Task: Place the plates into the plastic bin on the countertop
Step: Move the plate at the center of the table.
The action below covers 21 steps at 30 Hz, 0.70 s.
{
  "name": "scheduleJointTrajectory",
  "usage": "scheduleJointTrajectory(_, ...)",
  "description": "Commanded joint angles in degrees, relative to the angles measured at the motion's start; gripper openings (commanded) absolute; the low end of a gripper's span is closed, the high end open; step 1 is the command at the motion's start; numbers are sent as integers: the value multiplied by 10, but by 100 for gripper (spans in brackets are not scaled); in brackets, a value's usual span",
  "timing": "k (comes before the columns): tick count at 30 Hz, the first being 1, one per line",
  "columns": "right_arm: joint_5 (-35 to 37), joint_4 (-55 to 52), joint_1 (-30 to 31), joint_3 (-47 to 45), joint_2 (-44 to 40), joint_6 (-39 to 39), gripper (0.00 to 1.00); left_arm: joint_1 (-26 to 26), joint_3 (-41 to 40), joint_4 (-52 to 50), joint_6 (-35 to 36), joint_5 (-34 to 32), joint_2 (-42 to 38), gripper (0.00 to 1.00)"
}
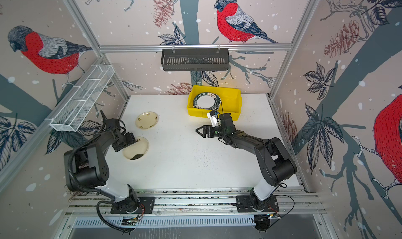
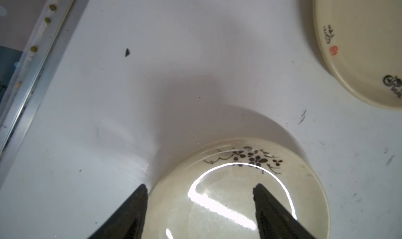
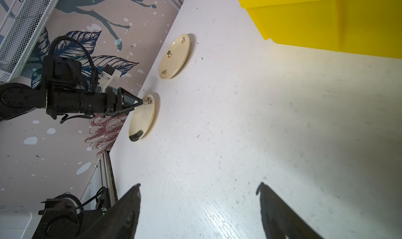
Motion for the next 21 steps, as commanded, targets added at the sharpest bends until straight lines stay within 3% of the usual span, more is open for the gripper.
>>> scheduleJointTrajectory(1,5,2,-4,-3,-7,-10,85,1,6,-14,18,12,9,76)
scheduleJointTrajectory(13,10,-1,-10,-11,-18,-14,85,-4,29,-70,41,32,48,75)
scheduleJointTrajectory(21,17,-8,-16,-10,-21,-15,85,-63,56,-96,45,23,33,75)
